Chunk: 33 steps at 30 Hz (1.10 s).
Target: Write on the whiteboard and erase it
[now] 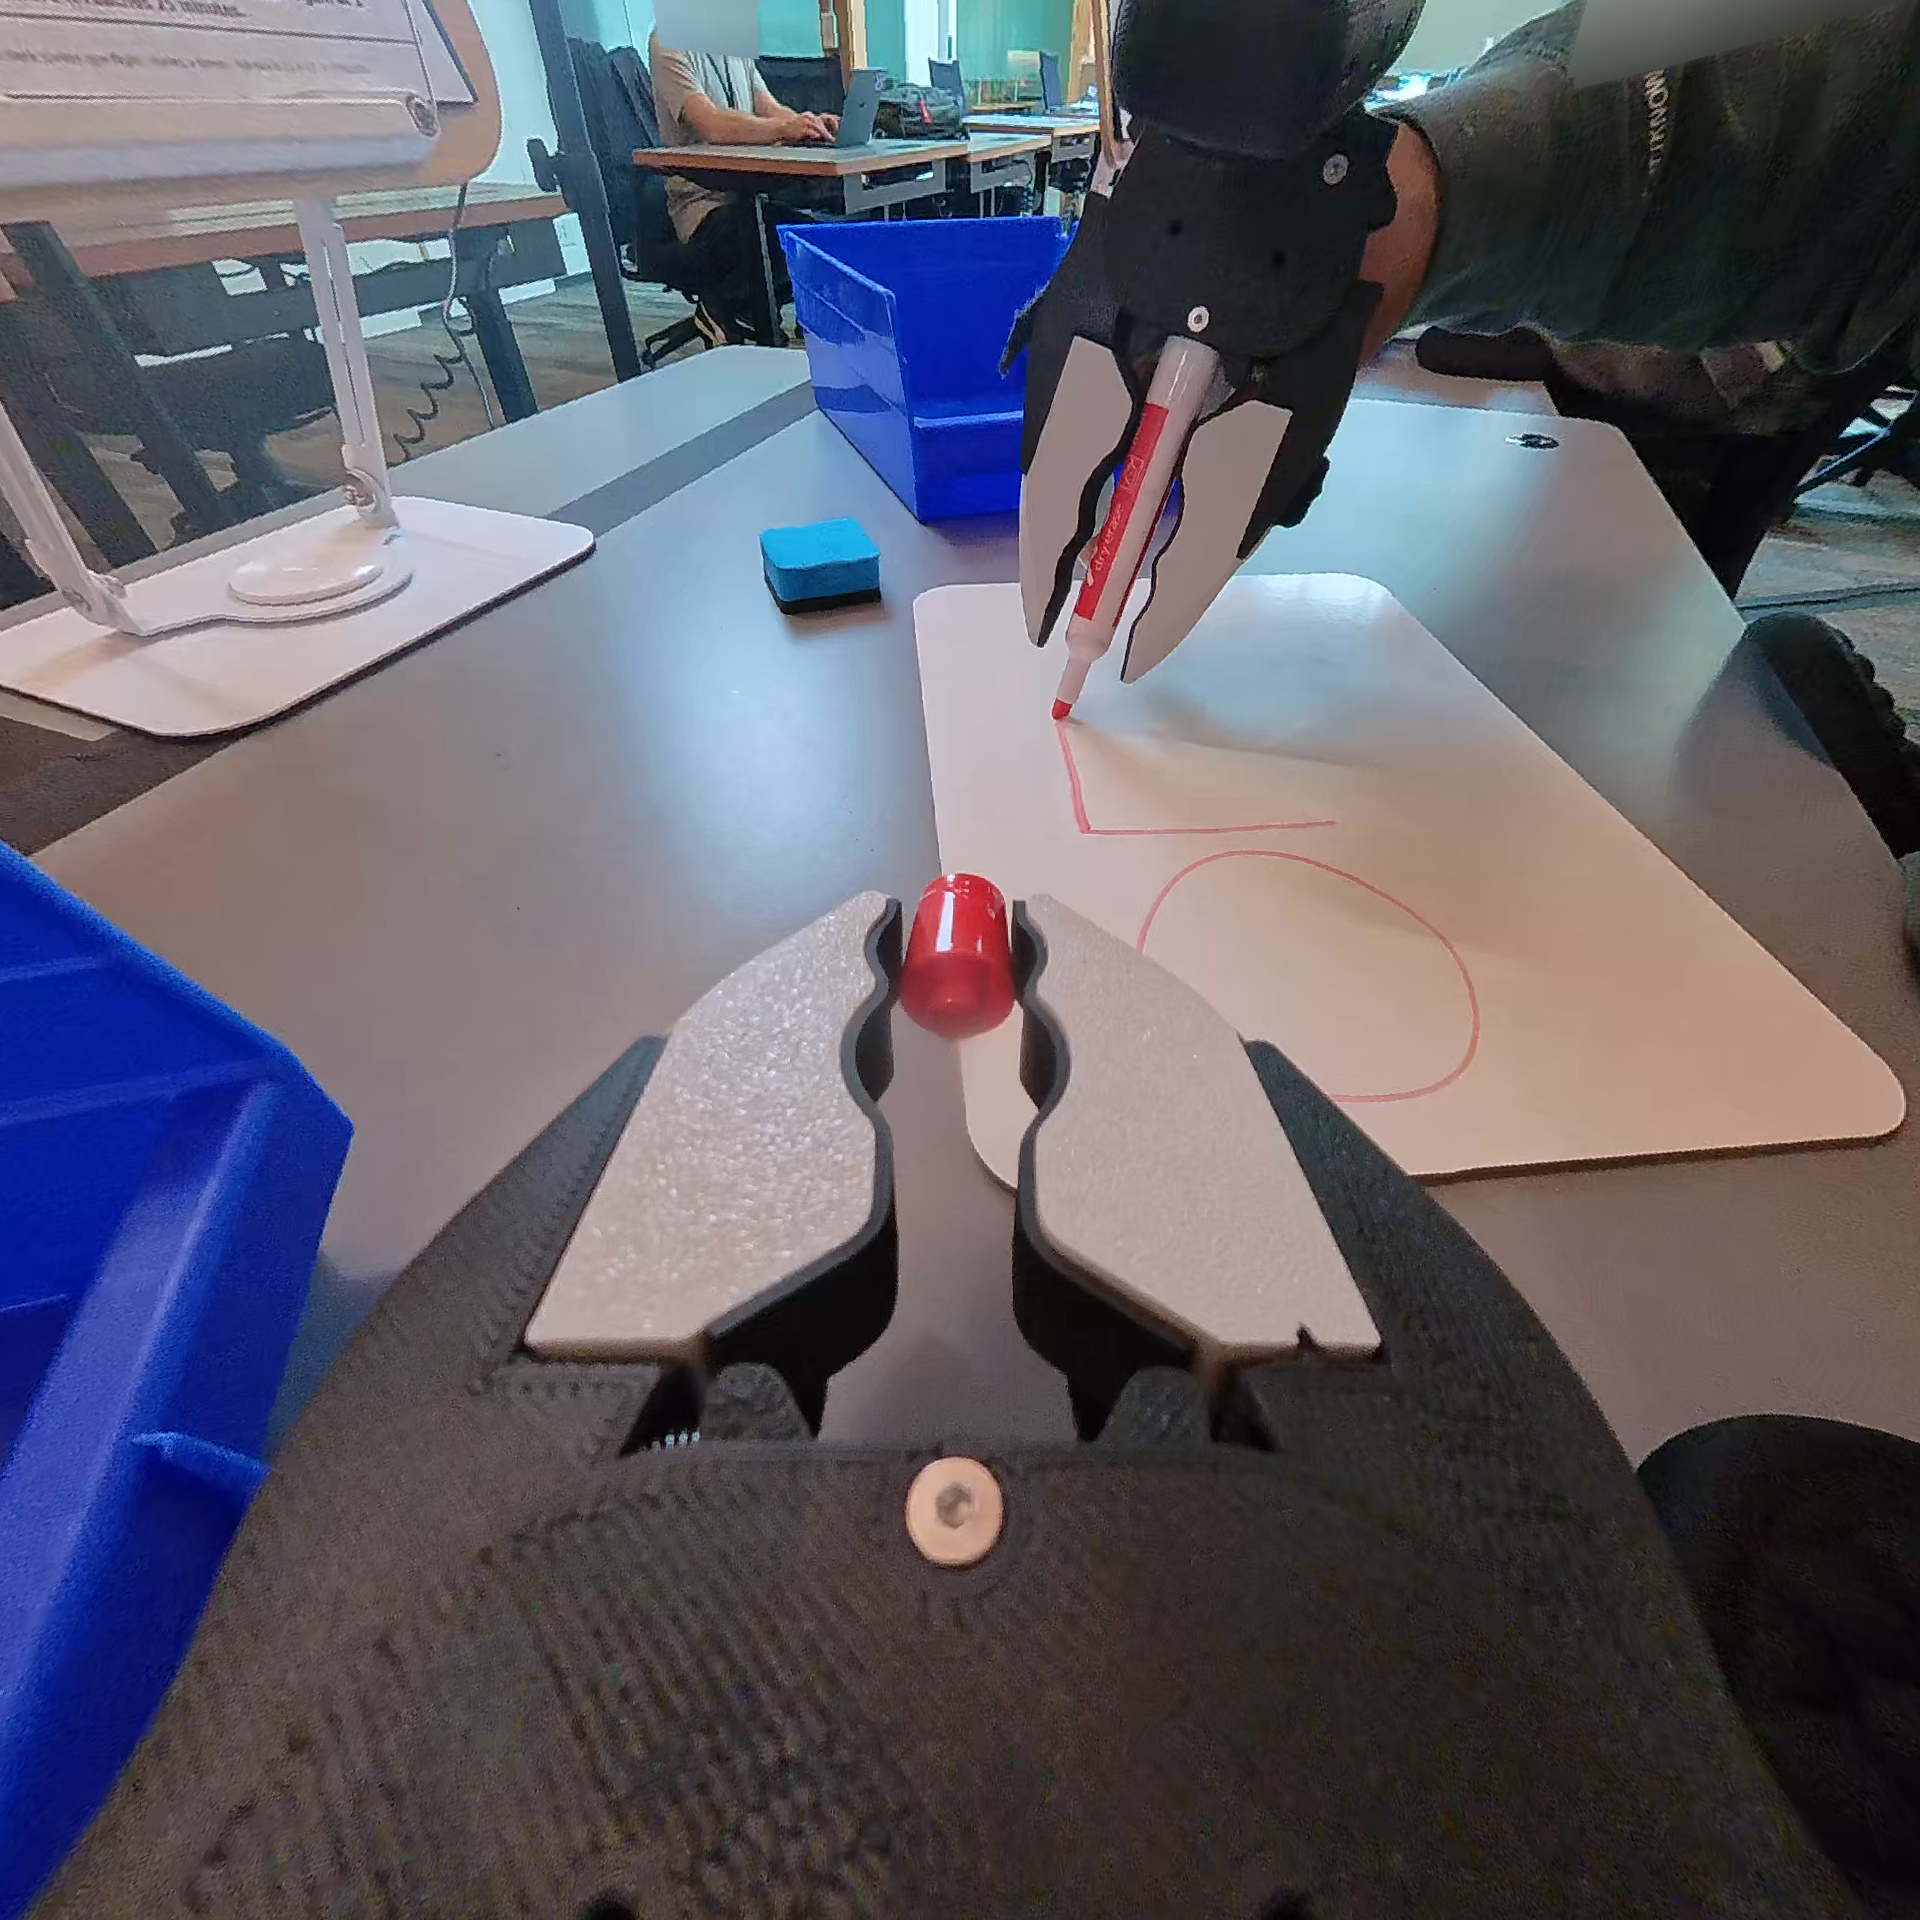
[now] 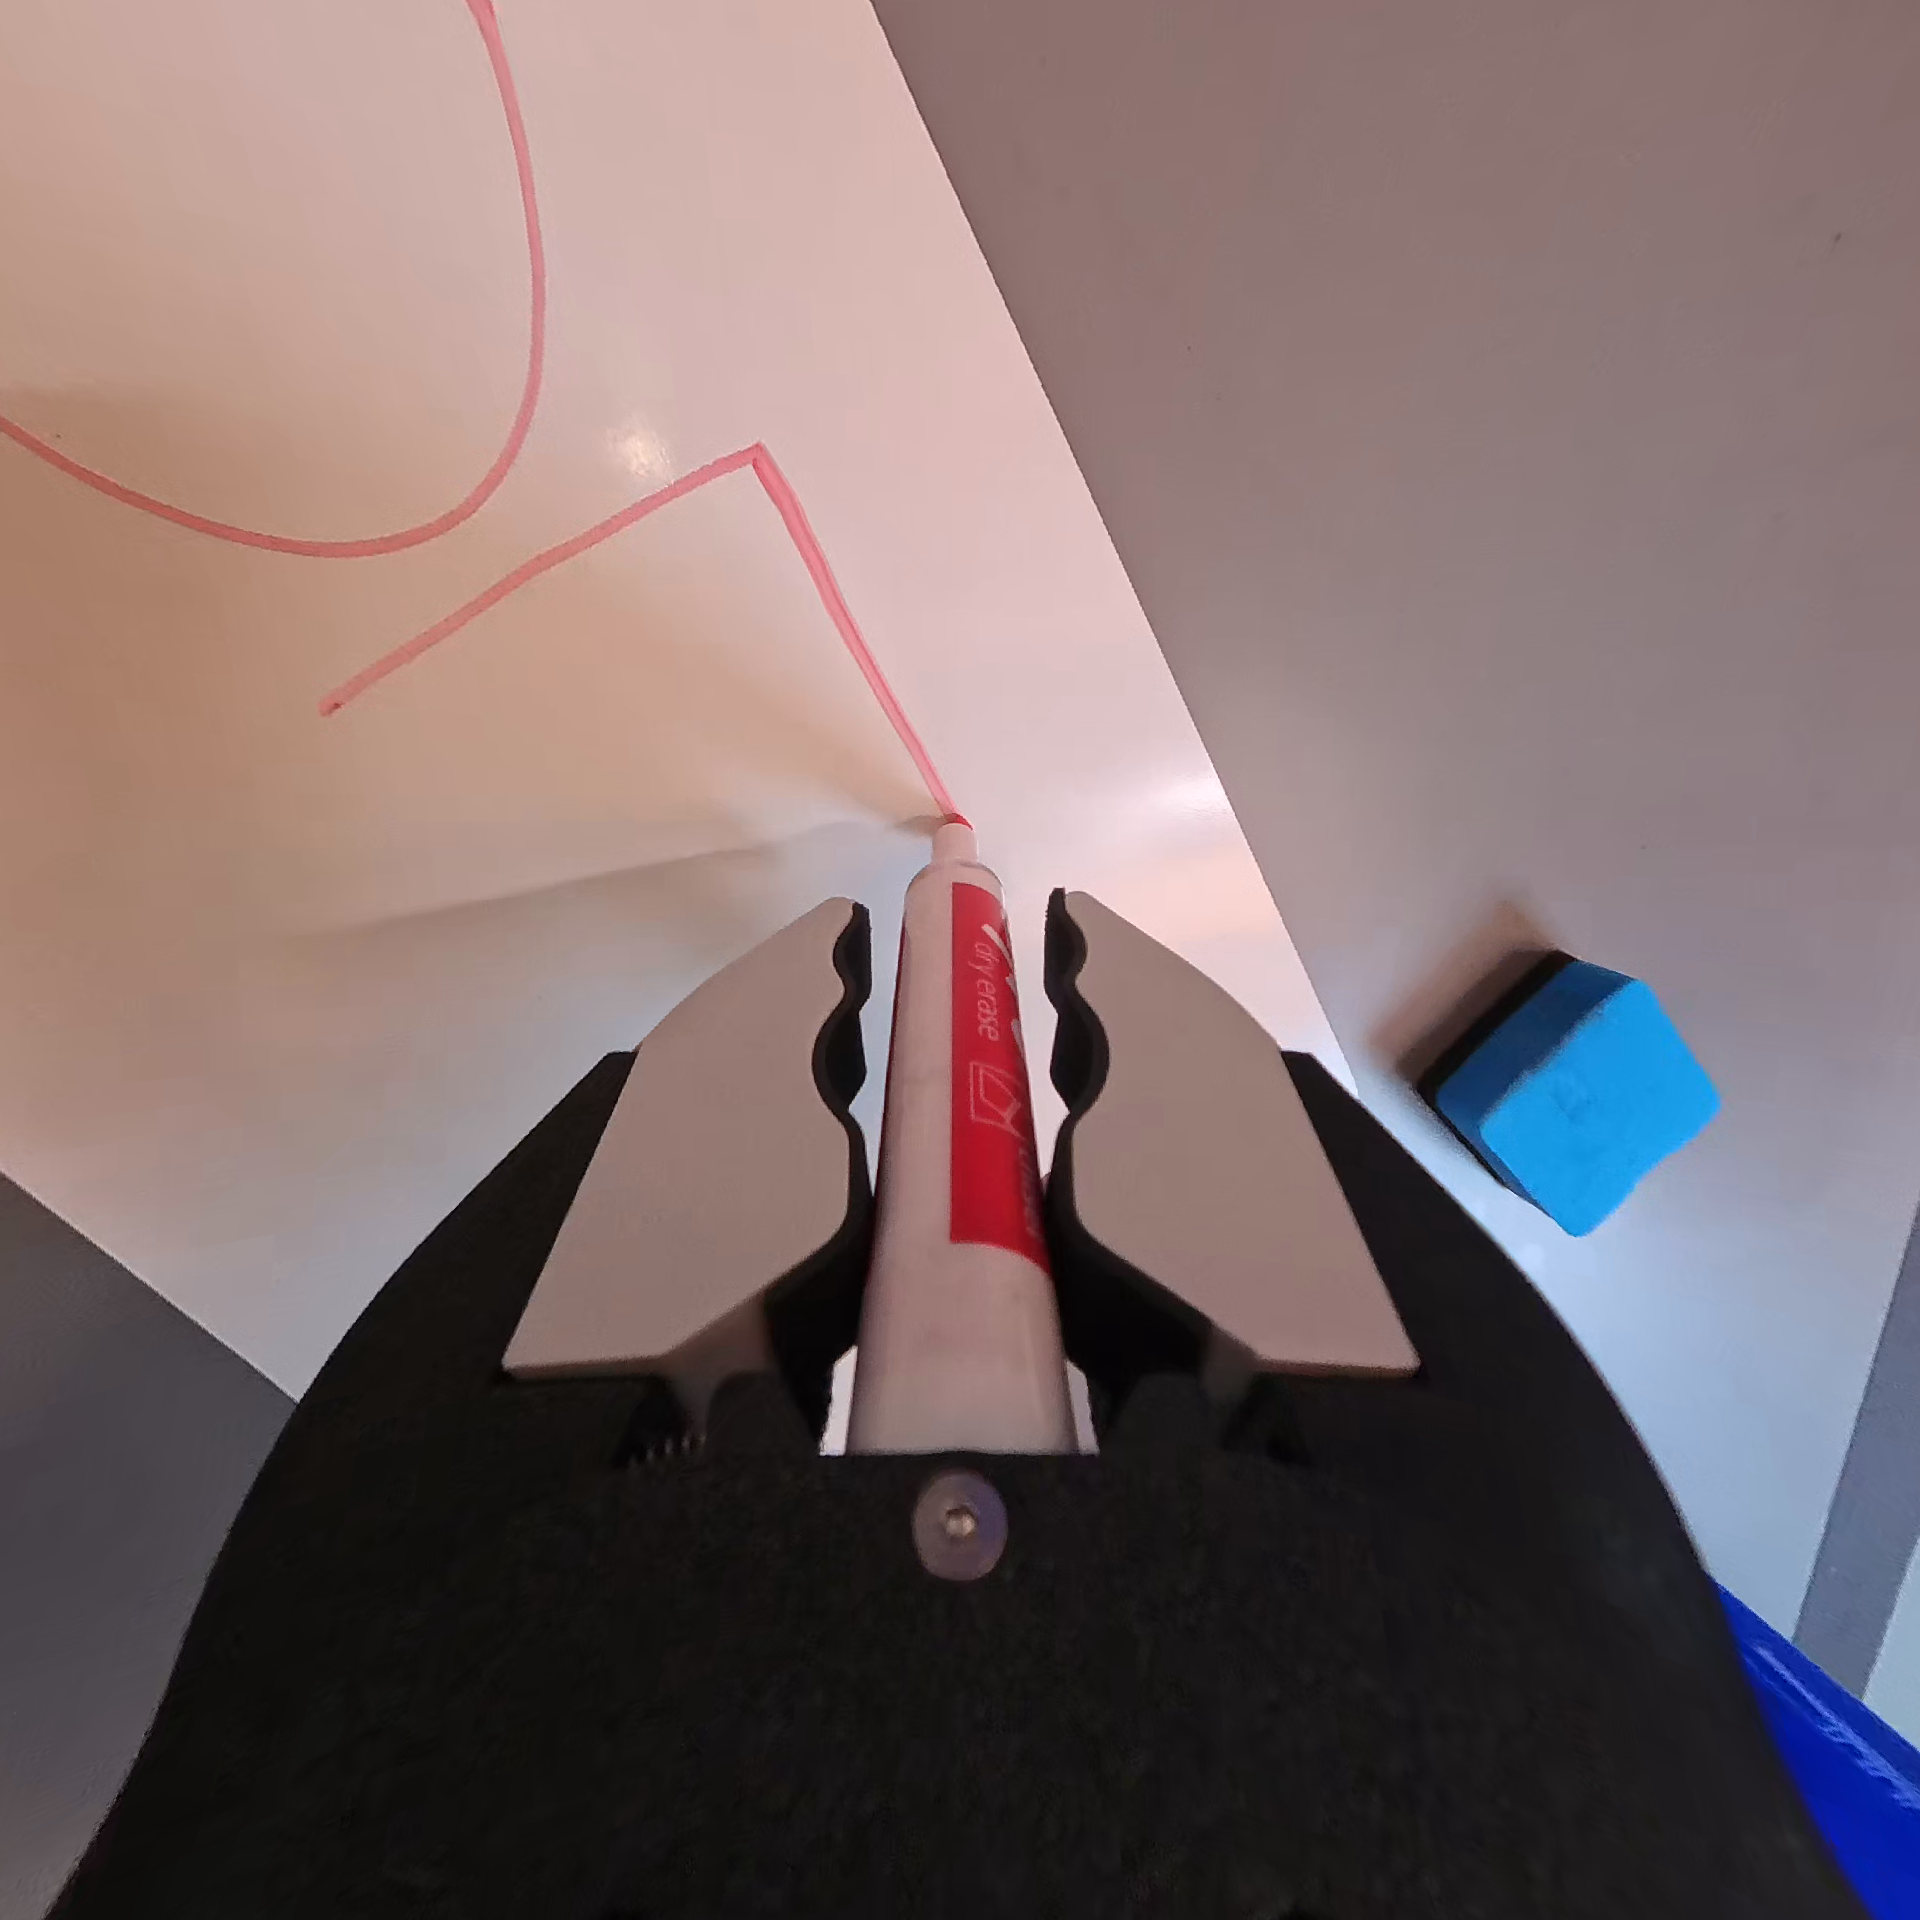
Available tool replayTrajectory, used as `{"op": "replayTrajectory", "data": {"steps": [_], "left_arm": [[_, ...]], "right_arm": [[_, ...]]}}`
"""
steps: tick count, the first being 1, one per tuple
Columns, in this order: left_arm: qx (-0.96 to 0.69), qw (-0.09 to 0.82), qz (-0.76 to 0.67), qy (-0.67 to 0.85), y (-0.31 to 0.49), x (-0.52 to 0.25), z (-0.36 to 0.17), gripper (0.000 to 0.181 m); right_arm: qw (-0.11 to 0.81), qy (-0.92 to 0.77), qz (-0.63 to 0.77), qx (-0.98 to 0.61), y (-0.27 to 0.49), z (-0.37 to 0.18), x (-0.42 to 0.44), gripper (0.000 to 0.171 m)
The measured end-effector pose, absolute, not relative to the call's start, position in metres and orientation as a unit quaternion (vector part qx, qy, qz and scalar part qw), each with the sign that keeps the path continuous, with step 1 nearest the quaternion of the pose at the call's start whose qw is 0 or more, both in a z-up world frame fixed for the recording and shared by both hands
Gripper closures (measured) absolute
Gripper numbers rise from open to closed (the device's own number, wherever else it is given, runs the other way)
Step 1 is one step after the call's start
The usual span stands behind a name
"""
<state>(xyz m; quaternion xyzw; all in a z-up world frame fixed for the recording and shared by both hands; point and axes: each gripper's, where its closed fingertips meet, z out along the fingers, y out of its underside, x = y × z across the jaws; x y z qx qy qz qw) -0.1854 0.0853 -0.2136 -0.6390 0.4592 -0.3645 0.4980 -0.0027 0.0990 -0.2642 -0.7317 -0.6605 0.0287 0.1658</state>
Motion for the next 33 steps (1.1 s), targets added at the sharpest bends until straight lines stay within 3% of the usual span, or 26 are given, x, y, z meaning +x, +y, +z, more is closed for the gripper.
{"op": "replayTrajectory", "data": {"steps": [33], "left_arm": [[-0.642,0.5,-0.36,0.455,0.086,-0.186,-0.215,0.161]], "right_arm": [[0.163,-0.642,0.033,-0.749,0.032,-0.264,0.033,0.138]]}}
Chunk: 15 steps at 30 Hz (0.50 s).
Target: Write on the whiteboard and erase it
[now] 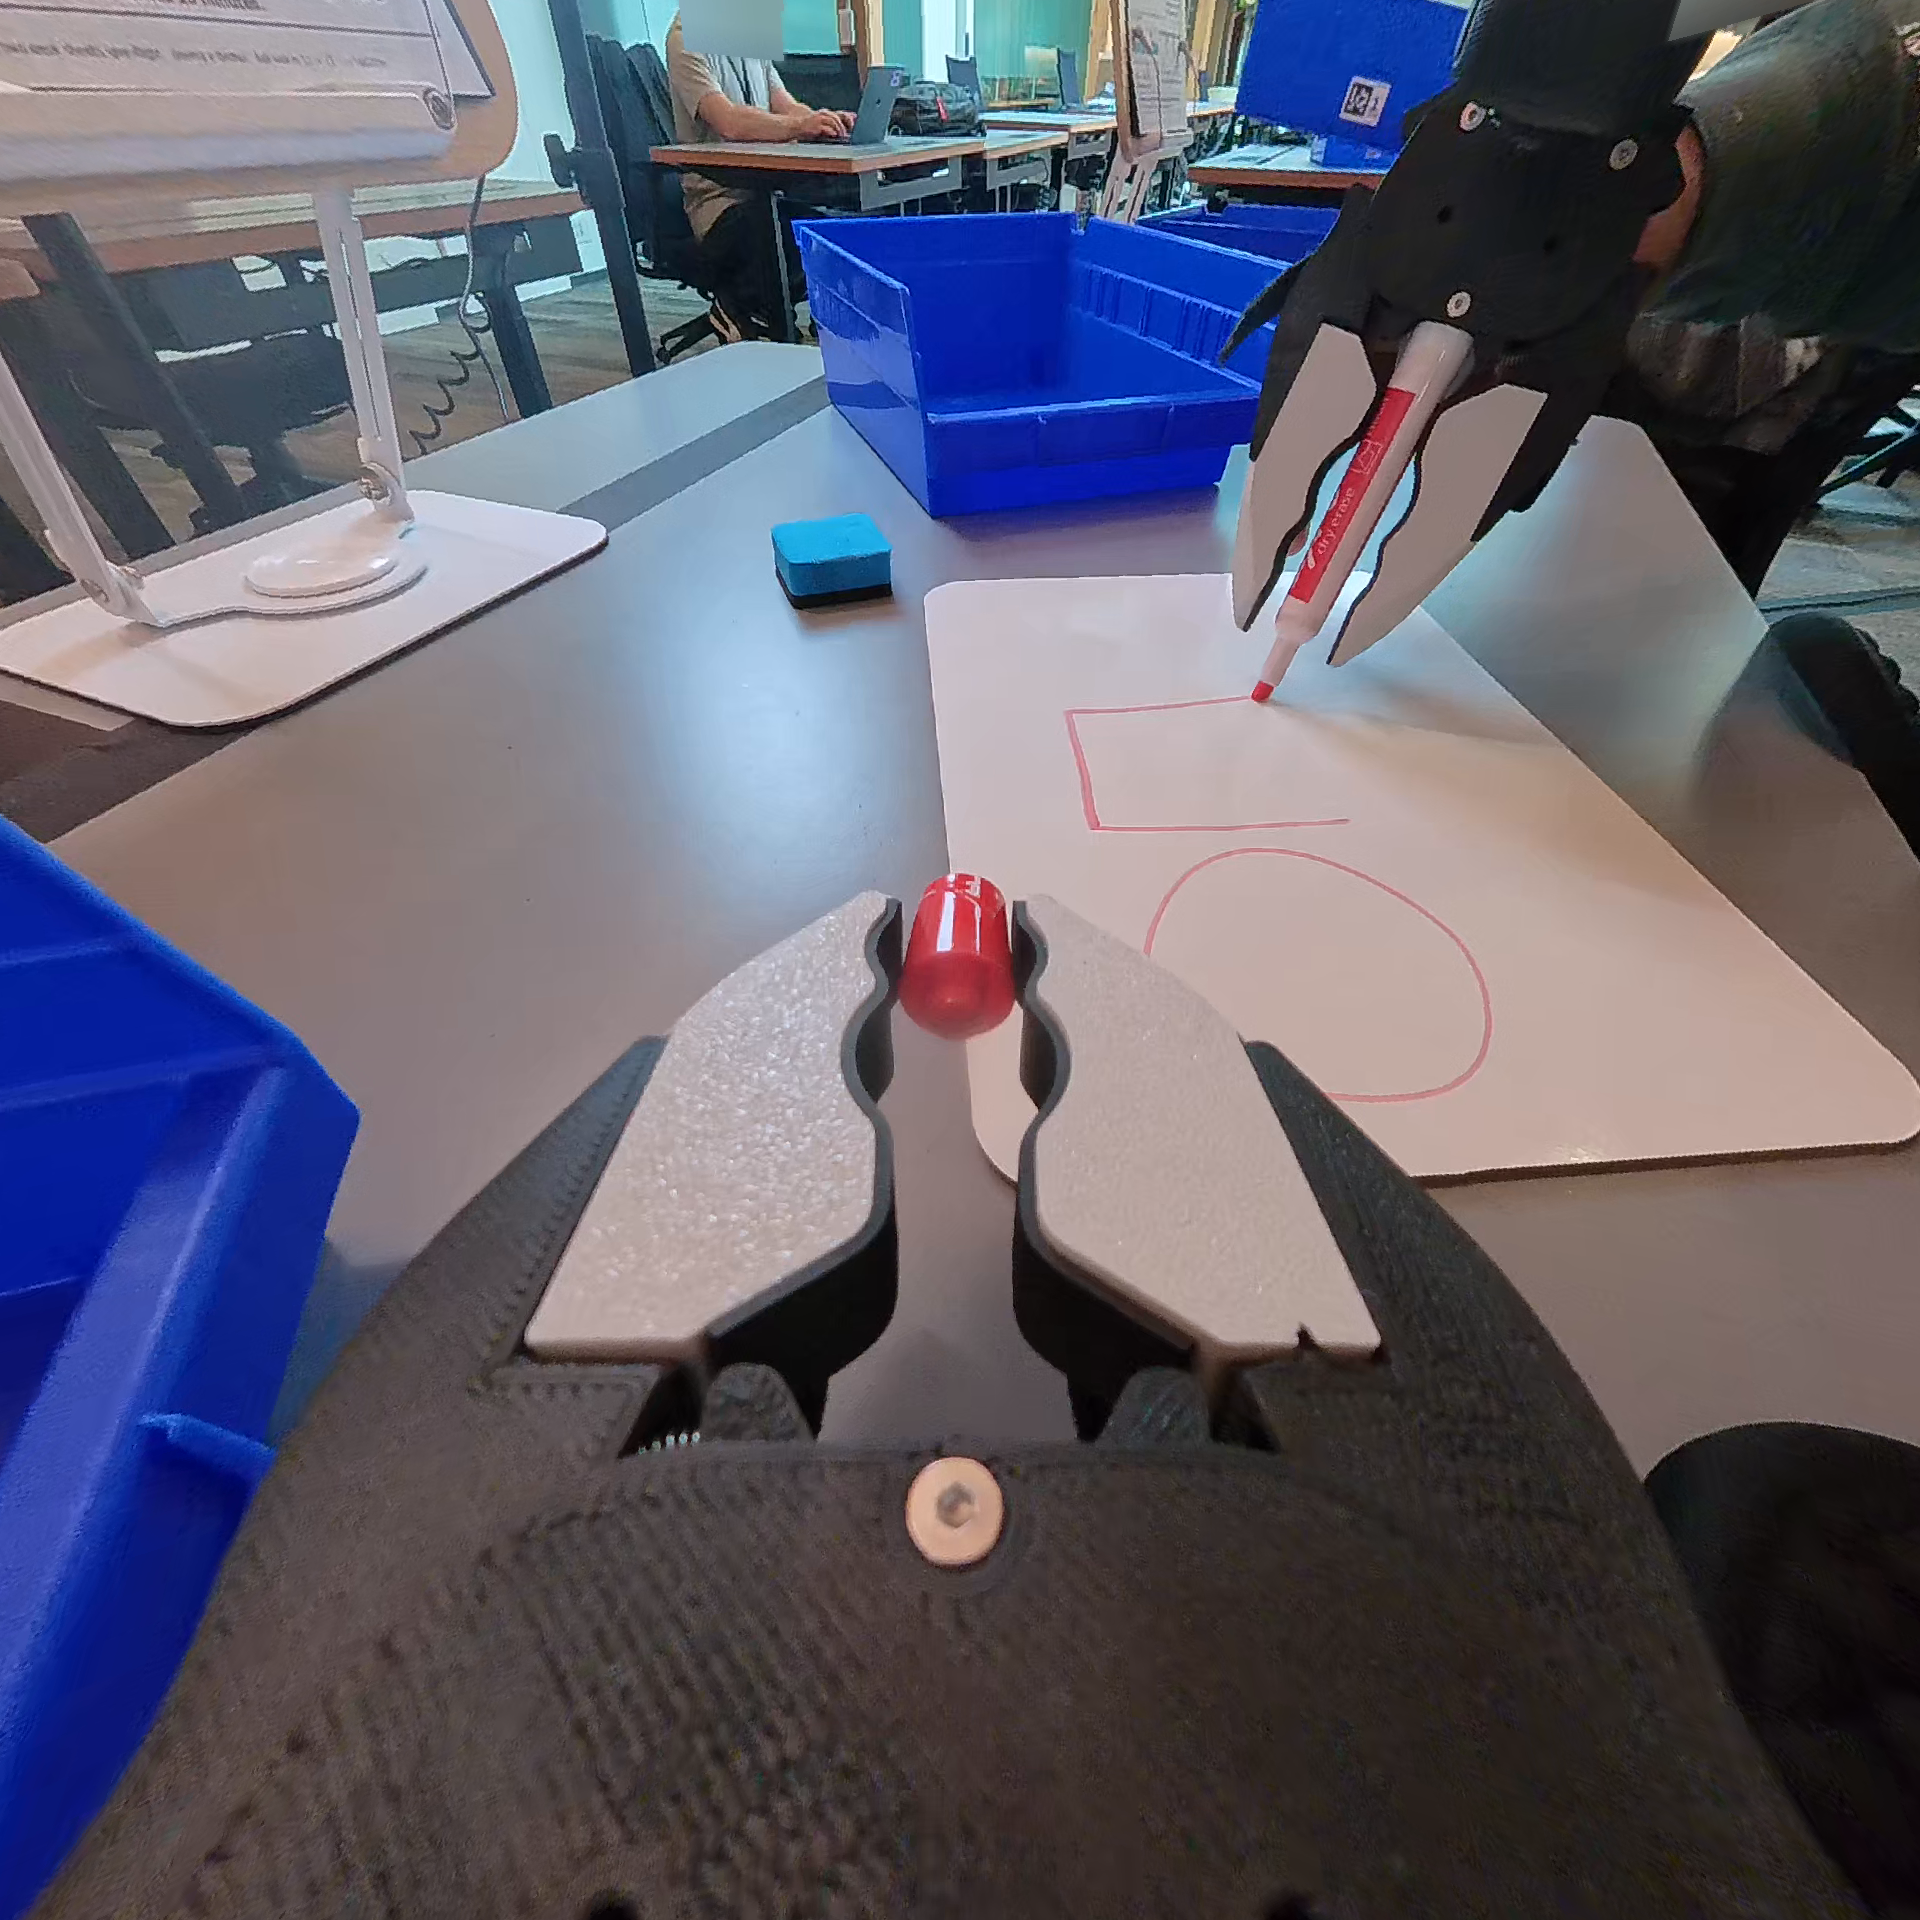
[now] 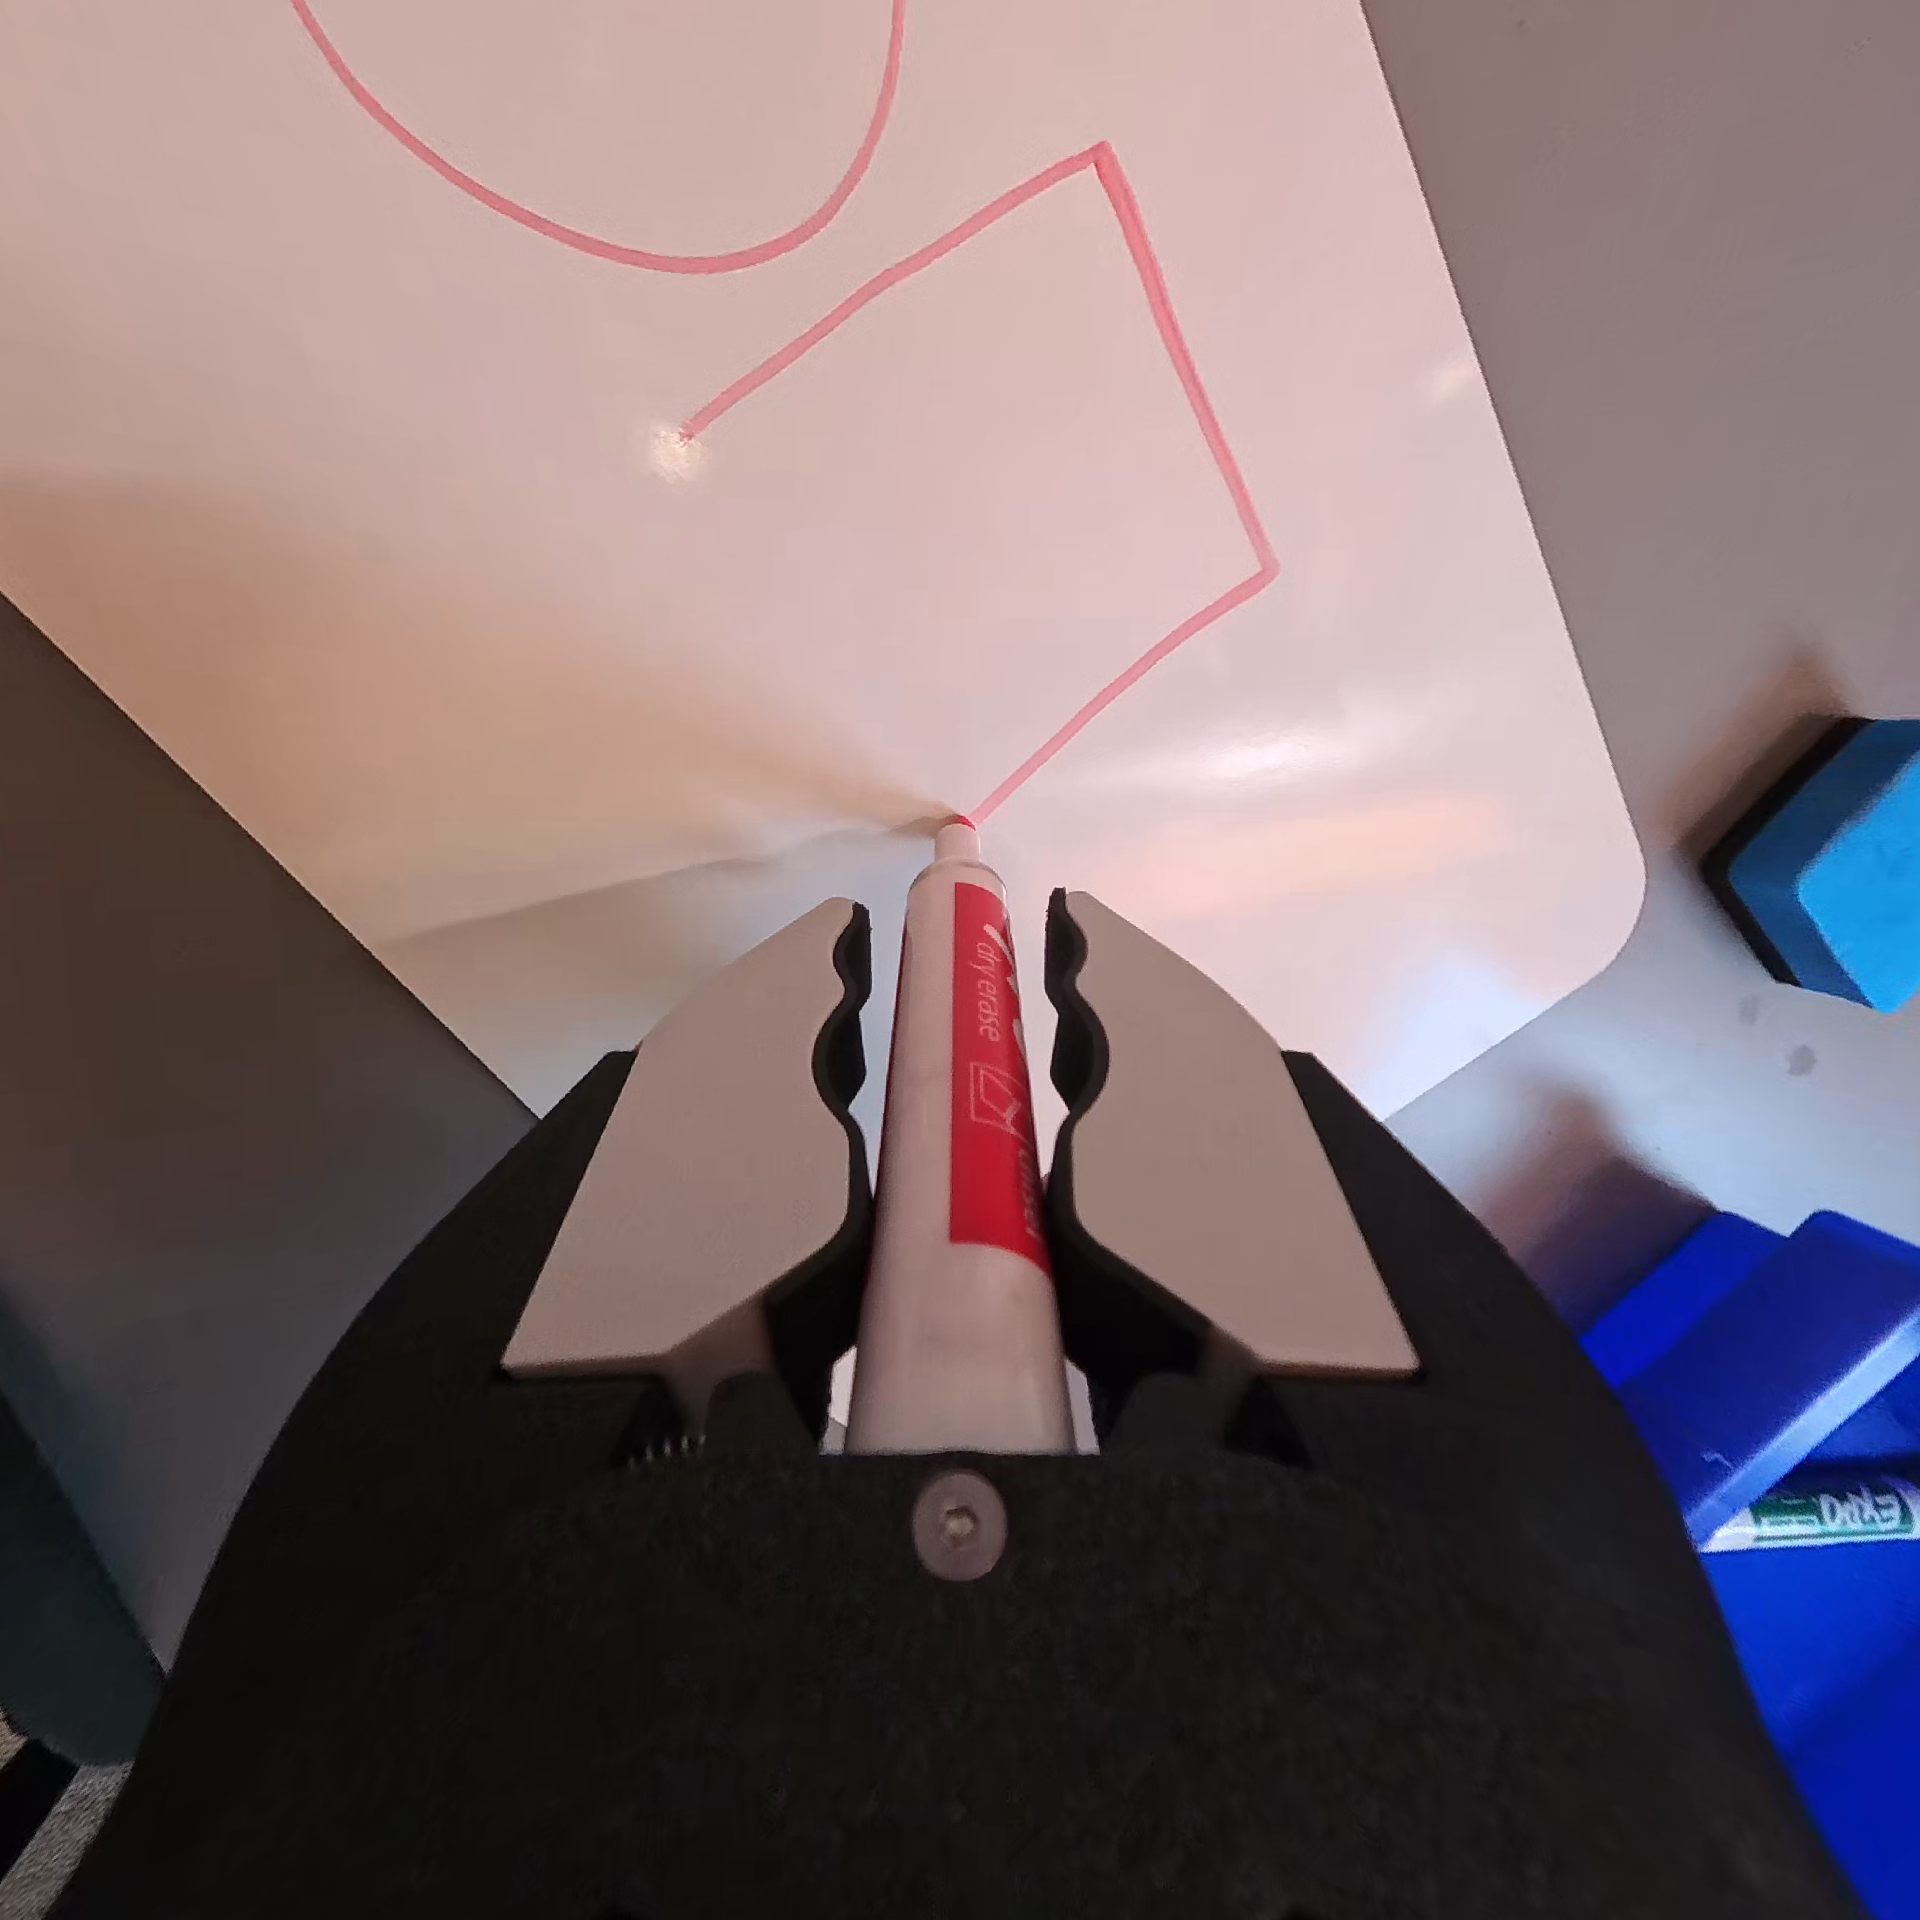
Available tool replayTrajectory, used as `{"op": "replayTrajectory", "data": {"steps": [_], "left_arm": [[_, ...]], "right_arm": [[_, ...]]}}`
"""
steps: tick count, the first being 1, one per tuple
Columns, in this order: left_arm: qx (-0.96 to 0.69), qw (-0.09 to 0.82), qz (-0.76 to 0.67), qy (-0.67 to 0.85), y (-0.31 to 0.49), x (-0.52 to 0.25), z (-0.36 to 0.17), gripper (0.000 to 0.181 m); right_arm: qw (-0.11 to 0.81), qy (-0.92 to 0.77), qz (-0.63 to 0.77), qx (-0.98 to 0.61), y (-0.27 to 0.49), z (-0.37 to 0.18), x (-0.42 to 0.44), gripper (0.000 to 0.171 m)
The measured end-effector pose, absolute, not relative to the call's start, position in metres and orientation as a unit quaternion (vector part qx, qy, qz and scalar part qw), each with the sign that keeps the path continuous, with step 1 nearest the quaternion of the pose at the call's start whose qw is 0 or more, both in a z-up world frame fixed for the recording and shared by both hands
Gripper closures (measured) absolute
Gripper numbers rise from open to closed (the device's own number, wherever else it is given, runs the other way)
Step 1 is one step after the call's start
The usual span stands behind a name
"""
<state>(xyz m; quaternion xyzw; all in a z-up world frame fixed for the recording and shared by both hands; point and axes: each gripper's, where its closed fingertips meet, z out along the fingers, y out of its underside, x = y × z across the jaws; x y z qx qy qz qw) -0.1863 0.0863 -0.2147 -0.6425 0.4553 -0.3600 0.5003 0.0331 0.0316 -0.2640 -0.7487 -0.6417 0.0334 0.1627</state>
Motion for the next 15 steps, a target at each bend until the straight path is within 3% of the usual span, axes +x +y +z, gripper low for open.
{"op": "replayTrajectory", "data": {"steps": [15], "left_arm": [[-0.64,0.499,-0.361,0.459,0.085,-0.186,-0.214,0.161]], "right_arm": [[0.178,-0.696,0.087,-0.69,0.0,-0.265,-0.036,0.138]]}}
